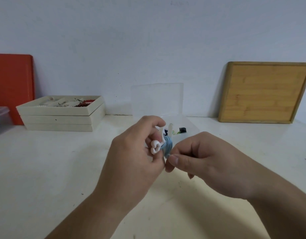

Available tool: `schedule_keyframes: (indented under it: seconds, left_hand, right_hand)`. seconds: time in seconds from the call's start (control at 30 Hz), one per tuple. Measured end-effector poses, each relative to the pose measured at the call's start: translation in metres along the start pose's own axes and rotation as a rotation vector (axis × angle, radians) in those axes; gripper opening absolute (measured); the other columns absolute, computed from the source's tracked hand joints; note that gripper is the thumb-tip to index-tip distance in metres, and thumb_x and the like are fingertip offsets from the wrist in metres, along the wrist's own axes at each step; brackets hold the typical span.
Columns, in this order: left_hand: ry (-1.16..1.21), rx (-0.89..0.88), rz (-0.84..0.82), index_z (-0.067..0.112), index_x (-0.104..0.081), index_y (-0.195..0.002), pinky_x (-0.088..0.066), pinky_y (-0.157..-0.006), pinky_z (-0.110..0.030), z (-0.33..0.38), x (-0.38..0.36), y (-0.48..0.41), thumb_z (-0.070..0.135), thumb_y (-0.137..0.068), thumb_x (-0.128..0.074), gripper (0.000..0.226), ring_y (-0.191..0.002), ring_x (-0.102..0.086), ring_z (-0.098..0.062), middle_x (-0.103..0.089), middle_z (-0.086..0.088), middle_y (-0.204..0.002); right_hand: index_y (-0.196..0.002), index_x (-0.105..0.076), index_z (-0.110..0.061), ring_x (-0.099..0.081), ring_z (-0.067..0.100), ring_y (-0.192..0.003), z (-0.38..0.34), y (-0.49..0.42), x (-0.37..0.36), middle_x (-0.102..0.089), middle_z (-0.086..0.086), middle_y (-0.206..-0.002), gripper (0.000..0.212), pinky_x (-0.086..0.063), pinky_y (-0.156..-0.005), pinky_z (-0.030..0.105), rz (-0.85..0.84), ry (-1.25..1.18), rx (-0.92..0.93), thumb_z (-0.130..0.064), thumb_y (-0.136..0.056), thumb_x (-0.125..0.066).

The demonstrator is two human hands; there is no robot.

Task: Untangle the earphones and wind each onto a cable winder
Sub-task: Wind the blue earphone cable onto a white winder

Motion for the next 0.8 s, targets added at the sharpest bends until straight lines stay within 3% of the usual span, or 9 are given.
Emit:
schedule_keyframes:
  seconds: [0.13, 0.23, 0.27, 0.33, 0.47, 0.57, 0.67, 0.8]
  left_hand:
    - [-0.059, -0.018, -0.08, 0.041, -0.054, -0.106, -0.053, -0.062, -0.025, 0.001, 0.0, 0.0, -0.001, -0.072, -0.075, 0.057, -0.073, -0.067, -0.008, -0.061, 0.016, -0.086]
    - [-0.006, -0.034, -0.146, 0.036, -0.056, -0.108, -0.056, -0.067, -0.03, 0.001, -0.002, 0.001, -0.004, -0.074, -0.069, 0.054, -0.077, -0.065, -0.012, -0.061, 0.014, -0.086]
    - [0.034, -0.028, -0.168, 0.035, -0.056, -0.108, -0.057, -0.068, -0.032, 0.001, -0.002, 0.001, -0.004, -0.075, -0.069, 0.053, -0.08, -0.064, -0.013, -0.061, 0.013, -0.086]
    - [0.103, -0.024, -0.205, 0.036, -0.056, -0.107, -0.059, -0.07, -0.033, 0.003, -0.003, 0.002, -0.004, -0.077, -0.069, 0.051, -0.084, -0.062, -0.015, -0.062, 0.011, -0.087]
    - [0.258, 0.013, -0.224, 0.031, -0.056, -0.1, -0.059, -0.067, -0.039, 0.007, -0.006, 0.003, -0.008, -0.077, -0.068, 0.047, -0.082, -0.062, -0.015, -0.063, 0.006, -0.087]
    - [0.416, 0.069, -0.196, 0.026, -0.058, -0.097, -0.061, -0.066, -0.038, 0.008, -0.006, 0.002, -0.011, -0.076, -0.069, 0.044, -0.08, -0.064, -0.016, -0.064, 0.001, -0.087]
    - [0.537, 0.135, -0.111, 0.026, -0.06, -0.091, -0.059, -0.066, -0.029, 0.006, -0.006, 0.001, -0.013, -0.074, -0.072, 0.044, -0.081, -0.065, -0.014, -0.064, -0.001, -0.087]
    - [0.517, 0.193, 0.04, 0.028, -0.06, -0.089, -0.057, -0.063, -0.026, -0.004, -0.006, -0.002, -0.014, -0.074, -0.073, 0.046, -0.082, -0.065, -0.018, -0.064, -0.001, -0.085]
  right_hand:
    - [-0.077, -0.075, -0.022, -0.049, 0.033, -0.059, -0.001, 0.003, 0.009, -0.055, 0.02, -0.065, 0.02, -0.044, -0.057, 0.046, 0.118, -0.018, 0.028, -0.037, -0.084, -0.062]
    - [-0.07, -0.075, -0.023, -0.044, 0.01, -0.048, 0.0, 0.004, 0.02, -0.051, 0.008, -0.053, 0.021, -0.035, -0.047, 0.017, 0.332, -0.066, 0.026, -0.03, -0.089, -0.071]
    - [-0.069, -0.075, -0.024, -0.041, 0.008, -0.047, 0.001, 0.004, 0.021, -0.049, 0.01, -0.054, 0.022, -0.031, -0.045, 0.013, 0.401, -0.048, 0.014, -0.029, -0.09, -0.069]
    - [-0.07, -0.073, -0.024, -0.033, 0.011, -0.045, 0.005, 0.002, 0.021, -0.042, 0.01, -0.052, 0.025, -0.025, -0.041, 0.016, 0.487, -0.008, -0.028, -0.033, -0.091, -0.065]
    - [-0.071, -0.071, -0.015, -0.019, 0.008, -0.036, 0.015, -0.002, 0.019, -0.027, -0.01, -0.042, 0.028, -0.017, -0.035, 0.014, 0.527, -0.065, -0.131, -0.029, -0.094, -0.065]
    - [-0.073, -0.071, -0.013, -0.021, 0.01, -0.038, 0.019, -0.004, 0.014, -0.032, -0.006, -0.044, 0.029, -0.018, -0.035, 0.016, 0.461, -0.09, -0.21, -0.032, -0.094, -0.065]
    - [-0.073, -0.067, -0.012, -0.027, 0.017, -0.053, 0.023, -0.008, 0.002, -0.036, -0.001, -0.054, 0.033, -0.023, -0.045, 0.025, 0.262, -0.043, -0.262, -0.032, -0.098, -0.058]
    - [-0.082, -0.069, -0.018, -0.033, 0.016, -0.059, 0.021, -0.009, -0.011, -0.043, -0.005, -0.062, 0.036, -0.029, -0.055, 0.029, 0.044, -0.089, -0.223, -0.034, -0.104, -0.046]
Point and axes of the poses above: each hand's wrist, its own y-axis away from the middle knuckle, its own x-axis out of the back of the hand, z = x × y, the point moved 1 cm from there along -y, towards the middle knuckle
